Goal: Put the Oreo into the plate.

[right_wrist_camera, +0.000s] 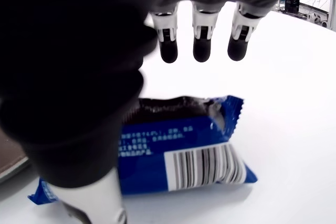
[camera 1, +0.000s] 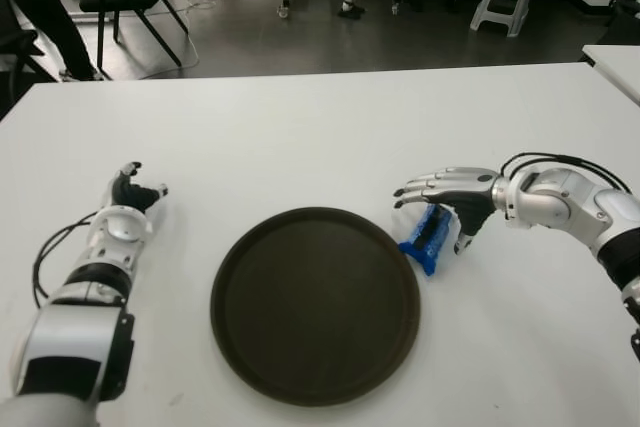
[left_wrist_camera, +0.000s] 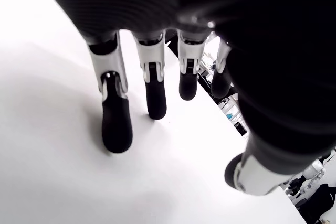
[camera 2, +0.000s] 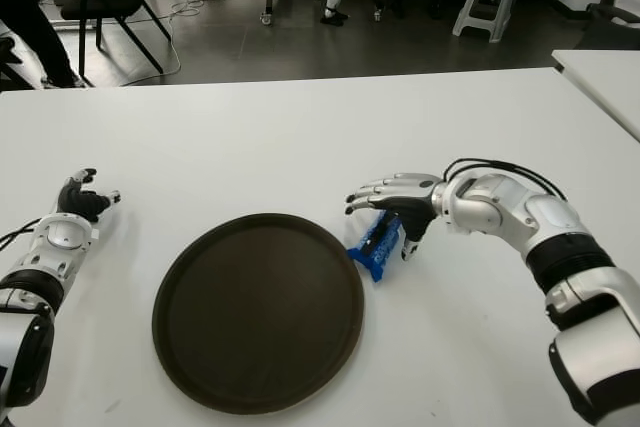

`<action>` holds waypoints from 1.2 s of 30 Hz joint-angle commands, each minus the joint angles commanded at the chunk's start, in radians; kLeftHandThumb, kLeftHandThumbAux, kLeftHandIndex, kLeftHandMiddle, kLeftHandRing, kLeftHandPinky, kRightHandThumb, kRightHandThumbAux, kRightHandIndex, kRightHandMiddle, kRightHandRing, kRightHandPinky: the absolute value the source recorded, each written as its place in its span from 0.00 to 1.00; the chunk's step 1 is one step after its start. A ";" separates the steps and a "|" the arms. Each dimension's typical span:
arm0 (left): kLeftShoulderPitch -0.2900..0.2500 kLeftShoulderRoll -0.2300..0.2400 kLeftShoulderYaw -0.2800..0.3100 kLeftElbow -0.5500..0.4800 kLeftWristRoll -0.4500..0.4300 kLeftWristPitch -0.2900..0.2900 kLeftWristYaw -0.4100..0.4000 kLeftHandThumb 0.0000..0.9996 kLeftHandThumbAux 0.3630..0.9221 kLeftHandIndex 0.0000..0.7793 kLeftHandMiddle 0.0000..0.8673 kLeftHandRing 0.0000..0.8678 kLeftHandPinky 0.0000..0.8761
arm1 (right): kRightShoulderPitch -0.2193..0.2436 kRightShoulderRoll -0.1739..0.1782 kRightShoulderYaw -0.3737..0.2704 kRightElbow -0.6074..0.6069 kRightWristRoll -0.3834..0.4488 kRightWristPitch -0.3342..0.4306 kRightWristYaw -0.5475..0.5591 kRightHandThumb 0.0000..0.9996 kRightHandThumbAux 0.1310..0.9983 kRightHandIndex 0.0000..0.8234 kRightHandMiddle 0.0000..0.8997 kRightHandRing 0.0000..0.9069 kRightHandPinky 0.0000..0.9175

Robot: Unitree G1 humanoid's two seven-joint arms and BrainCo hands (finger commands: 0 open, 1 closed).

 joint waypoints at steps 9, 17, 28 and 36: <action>0.000 0.001 -0.003 0.000 0.002 0.003 0.000 0.25 0.67 0.04 0.13 0.16 0.15 | 0.012 0.003 -0.008 -0.014 0.013 0.020 0.023 0.00 0.89 0.00 0.00 0.00 0.00; 0.002 0.001 0.000 0.001 -0.002 -0.001 0.005 0.28 0.66 0.07 0.15 0.19 0.20 | 0.029 0.000 -0.013 -0.047 0.020 0.042 0.047 0.00 0.89 0.00 0.00 0.00 0.00; 0.004 0.002 0.006 0.002 -0.005 -0.003 0.001 0.28 0.65 0.06 0.14 0.17 0.18 | 0.054 -0.003 -0.013 -0.060 0.003 0.059 0.028 0.00 0.89 0.00 0.00 0.00 0.00; 0.005 0.003 0.016 0.003 -0.013 -0.006 -0.002 0.25 0.65 0.06 0.15 0.19 0.19 | 0.062 0.000 -0.014 -0.049 0.019 0.037 0.017 0.00 0.89 0.00 0.00 0.00 0.00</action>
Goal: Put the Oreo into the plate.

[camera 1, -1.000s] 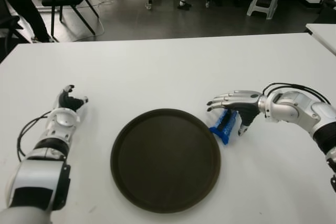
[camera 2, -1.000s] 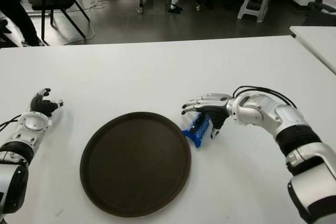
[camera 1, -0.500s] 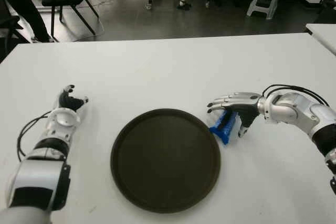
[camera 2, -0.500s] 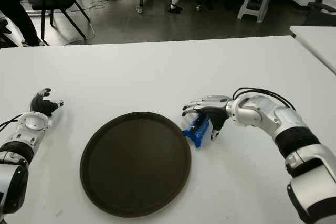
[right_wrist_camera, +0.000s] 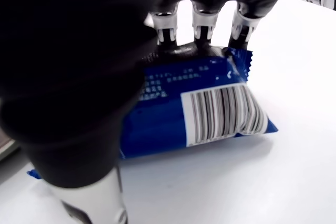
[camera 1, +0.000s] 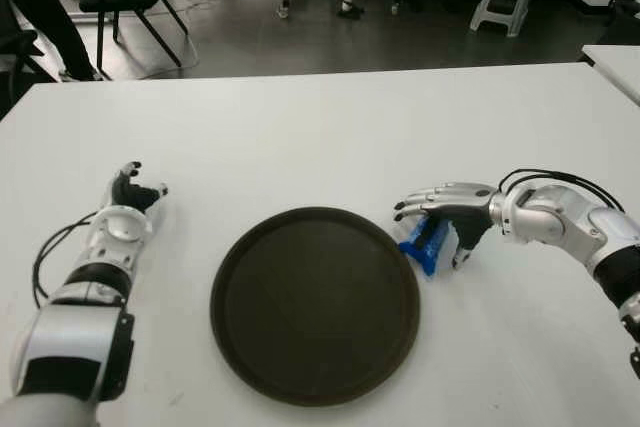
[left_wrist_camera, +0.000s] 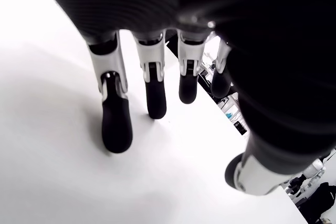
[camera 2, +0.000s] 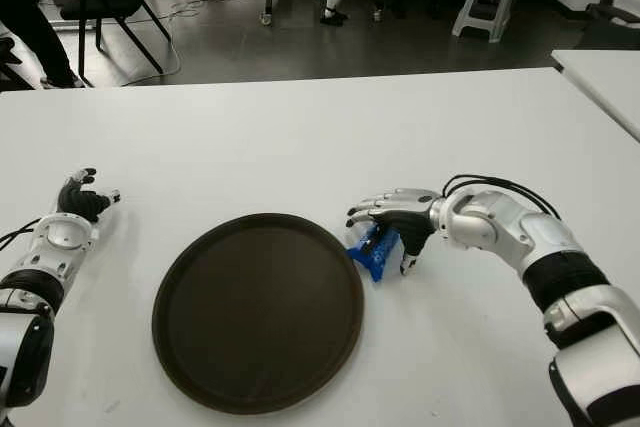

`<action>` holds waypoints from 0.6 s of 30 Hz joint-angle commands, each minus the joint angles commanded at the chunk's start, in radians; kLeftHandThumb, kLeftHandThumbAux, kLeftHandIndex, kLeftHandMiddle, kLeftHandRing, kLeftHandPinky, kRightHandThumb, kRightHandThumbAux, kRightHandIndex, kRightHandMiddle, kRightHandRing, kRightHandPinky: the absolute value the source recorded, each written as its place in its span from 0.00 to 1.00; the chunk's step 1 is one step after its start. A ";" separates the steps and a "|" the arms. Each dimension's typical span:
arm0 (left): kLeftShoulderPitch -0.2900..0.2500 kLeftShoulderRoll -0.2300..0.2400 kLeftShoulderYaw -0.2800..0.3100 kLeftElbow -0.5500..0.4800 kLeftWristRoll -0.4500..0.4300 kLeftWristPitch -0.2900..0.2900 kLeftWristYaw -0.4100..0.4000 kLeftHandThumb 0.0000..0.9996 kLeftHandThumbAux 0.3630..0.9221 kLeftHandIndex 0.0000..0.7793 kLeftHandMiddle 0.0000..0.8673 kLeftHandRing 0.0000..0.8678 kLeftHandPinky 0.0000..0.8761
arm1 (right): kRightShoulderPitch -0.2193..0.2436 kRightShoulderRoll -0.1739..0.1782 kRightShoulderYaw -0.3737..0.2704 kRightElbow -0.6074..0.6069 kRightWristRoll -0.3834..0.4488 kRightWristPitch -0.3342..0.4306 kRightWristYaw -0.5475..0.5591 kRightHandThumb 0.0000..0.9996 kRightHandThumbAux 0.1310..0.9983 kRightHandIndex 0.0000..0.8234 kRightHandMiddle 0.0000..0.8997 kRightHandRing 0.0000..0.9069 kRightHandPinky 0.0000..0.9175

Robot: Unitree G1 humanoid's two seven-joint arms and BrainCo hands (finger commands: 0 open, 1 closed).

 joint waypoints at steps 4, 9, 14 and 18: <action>0.000 0.001 0.000 0.000 0.002 -0.001 -0.001 0.24 0.65 0.06 0.16 0.20 0.19 | 0.001 -0.003 0.007 0.004 -0.018 -0.004 -0.011 0.00 0.89 0.00 0.00 0.00 0.00; -0.001 0.002 -0.001 0.000 0.003 -0.001 -0.004 0.18 0.65 0.05 0.14 0.18 0.16 | 0.006 -0.002 0.014 0.007 -0.039 0.003 -0.034 0.00 0.89 0.00 0.00 0.00 0.00; -0.001 0.003 -0.002 -0.001 0.004 -0.002 -0.005 0.19 0.65 0.05 0.14 0.18 0.17 | 0.002 0.000 0.022 0.020 -0.045 0.003 -0.042 0.00 0.89 0.00 0.00 0.00 0.00; -0.001 0.003 -0.002 -0.001 0.004 -0.002 -0.007 0.21 0.65 0.05 0.13 0.17 0.16 | -0.007 0.002 0.032 0.037 -0.051 -0.007 -0.044 0.00 0.89 0.00 0.00 0.00 0.00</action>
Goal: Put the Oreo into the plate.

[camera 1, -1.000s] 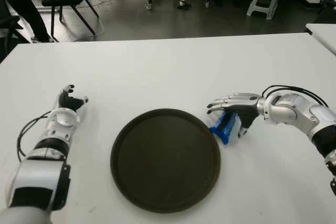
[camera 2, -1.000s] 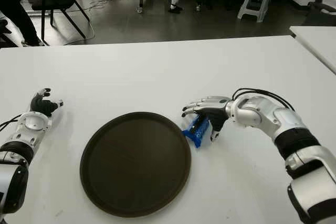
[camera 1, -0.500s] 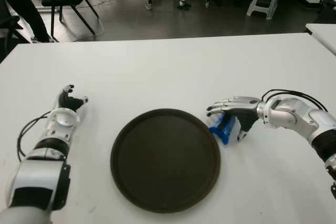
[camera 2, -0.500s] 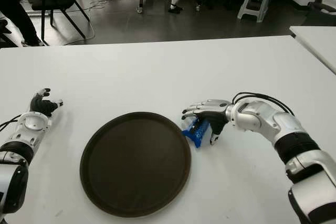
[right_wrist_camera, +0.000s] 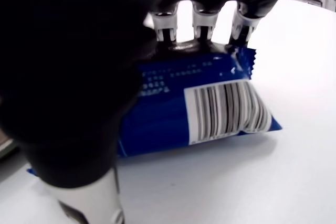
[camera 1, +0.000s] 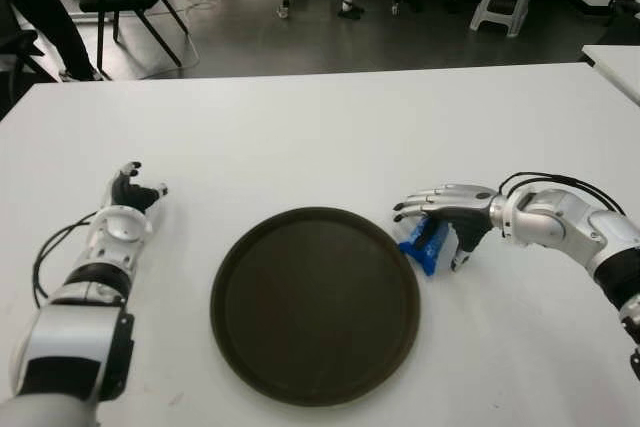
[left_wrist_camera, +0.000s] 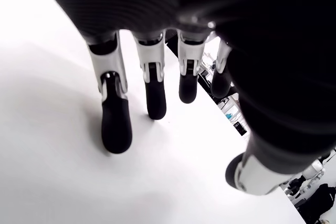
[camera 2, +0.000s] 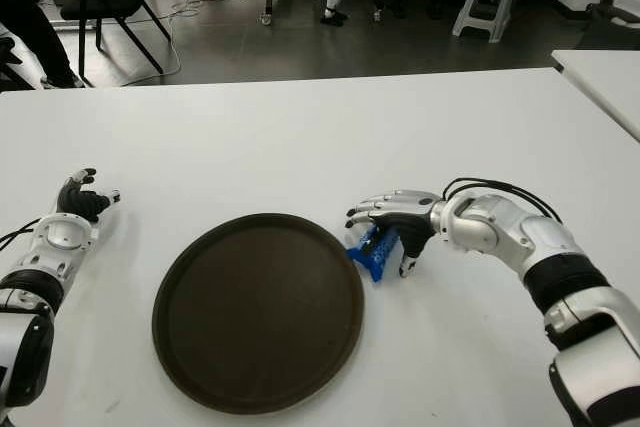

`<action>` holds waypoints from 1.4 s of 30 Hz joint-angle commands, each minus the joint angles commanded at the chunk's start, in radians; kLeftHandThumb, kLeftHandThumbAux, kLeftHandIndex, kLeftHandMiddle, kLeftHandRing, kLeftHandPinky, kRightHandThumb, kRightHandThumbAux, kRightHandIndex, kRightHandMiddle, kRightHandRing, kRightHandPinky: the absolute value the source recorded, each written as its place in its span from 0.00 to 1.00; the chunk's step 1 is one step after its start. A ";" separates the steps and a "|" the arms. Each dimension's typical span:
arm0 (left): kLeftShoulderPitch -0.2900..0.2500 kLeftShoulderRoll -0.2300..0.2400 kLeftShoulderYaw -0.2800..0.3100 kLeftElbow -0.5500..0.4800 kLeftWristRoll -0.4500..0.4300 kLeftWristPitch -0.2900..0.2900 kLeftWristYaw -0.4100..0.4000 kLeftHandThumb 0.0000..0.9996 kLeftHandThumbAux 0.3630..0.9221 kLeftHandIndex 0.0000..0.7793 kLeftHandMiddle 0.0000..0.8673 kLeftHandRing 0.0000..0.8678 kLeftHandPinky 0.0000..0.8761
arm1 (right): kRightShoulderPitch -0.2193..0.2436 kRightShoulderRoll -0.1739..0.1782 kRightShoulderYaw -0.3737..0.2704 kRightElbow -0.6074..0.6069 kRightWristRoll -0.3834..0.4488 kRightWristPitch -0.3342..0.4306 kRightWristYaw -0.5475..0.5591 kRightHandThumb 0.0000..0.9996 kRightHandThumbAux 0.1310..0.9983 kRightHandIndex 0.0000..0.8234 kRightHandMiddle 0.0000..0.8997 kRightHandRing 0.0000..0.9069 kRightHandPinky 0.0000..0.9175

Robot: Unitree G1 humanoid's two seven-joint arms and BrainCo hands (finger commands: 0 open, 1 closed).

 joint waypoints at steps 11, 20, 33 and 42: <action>0.002 0.000 0.002 0.000 -0.002 -0.002 0.000 0.25 0.65 0.05 0.13 0.17 0.19 | 0.006 -0.007 0.000 -0.029 0.008 -0.008 0.001 0.00 0.88 0.00 0.00 0.00 0.00; 0.003 0.001 0.007 0.000 -0.006 -0.007 -0.002 0.25 0.65 0.07 0.15 0.18 0.21 | 0.003 -0.003 -0.001 -0.014 0.018 -0.004 0.008 0.00 0.88 0.00 0.00 0.00 0.00; 0.002 0.002 0.009 0.002 -0.005 -0.004 -0.008 0.23 0.64 0.06 0.15 0.19 0.21 | -0.001 -0.005 -0.002 -0.020 0.020 0.004 0.019 0.00 0.89 0.00 0.00 0.00 0.01; 0.003 0.001 0.017 0.001 -0.011 -0.005 -0.012 0.24 0.65 0.06 0.16 0.21 0.25 | 0.025 -0.011 -0.013 -0.098 0.015 0.115 0.074 0.00 0.88 0.05 0.06 0.07 0.09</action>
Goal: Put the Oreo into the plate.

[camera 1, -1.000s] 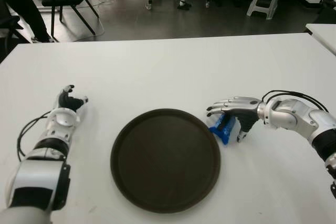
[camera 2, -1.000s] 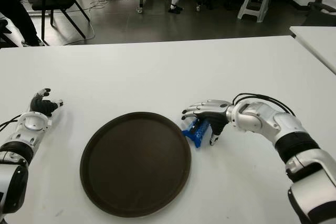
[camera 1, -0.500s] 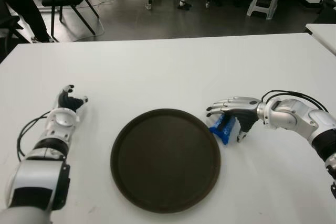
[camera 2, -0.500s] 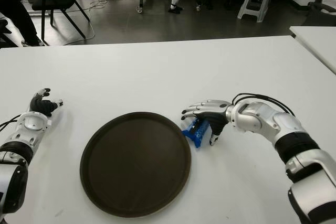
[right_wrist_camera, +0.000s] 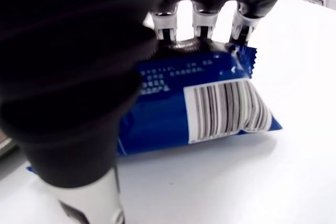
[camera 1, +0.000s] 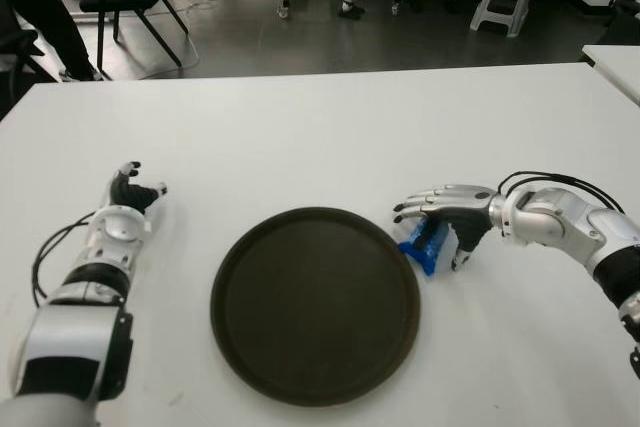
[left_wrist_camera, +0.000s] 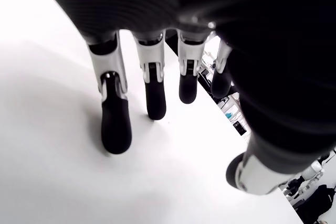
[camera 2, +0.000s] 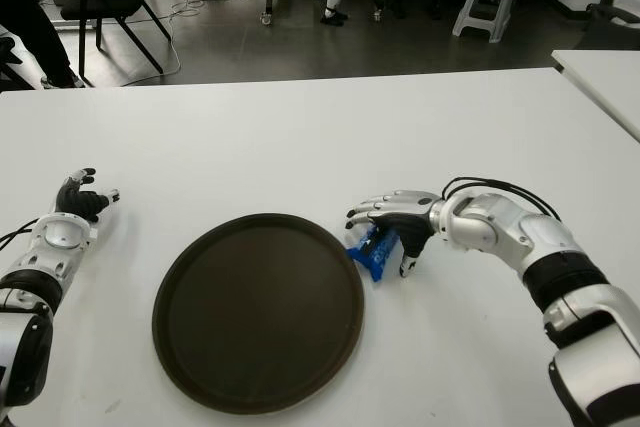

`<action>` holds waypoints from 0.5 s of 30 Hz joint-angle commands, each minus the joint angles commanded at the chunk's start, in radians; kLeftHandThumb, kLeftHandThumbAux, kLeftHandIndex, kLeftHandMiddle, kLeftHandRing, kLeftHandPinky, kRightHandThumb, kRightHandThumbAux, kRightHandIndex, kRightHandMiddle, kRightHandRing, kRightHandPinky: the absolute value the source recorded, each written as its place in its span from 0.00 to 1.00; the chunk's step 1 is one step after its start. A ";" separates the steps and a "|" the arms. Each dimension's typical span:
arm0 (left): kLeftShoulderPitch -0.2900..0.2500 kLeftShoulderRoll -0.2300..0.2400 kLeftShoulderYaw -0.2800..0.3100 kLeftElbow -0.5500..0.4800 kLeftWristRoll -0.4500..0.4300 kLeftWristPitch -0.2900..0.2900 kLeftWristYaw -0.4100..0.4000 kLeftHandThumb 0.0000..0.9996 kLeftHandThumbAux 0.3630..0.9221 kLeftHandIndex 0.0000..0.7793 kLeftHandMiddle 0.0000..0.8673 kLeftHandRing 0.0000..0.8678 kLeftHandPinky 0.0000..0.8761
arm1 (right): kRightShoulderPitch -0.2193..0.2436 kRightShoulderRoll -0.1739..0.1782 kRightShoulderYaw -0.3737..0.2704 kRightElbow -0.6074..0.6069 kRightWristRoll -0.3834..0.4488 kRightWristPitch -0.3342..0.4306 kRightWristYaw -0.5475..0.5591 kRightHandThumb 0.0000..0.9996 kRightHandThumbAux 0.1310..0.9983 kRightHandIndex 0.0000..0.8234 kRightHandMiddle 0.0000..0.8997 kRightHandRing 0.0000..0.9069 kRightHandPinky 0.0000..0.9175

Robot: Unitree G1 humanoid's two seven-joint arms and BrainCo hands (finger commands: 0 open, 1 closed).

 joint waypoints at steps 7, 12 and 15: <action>-0.001 0.002 -0.006 -0.001 0.005 0.003 0.001 0.24 0.65 0.05 0.15 0.19 0.21 | 0.017 -0.012 0.007 -0.071 -0.028 0.058 0.013 0.00 0.92 0.17 0.14 0.17 0.22; -0.002 0.002 -0.010 0.000 0.008 0.007 0.001 0.23 0.66 0.06 0.14 0.19 0.21 | 0.012 -0.025 0.031 -0.105 -0.099 0.059 -0.022 0.57 0.74 0.45 0.45 0.51 0.54; -0.002 0.002 -0.012 -0.001 0.009 0.005 0.003 0.22 0.66 0.05 0.14 0.18 0.21 | 0.004 -0.036 0.051 -0.118 -0.159 0.058 -0.051 0.66 0.70 0.50 0.63 0.67 0.70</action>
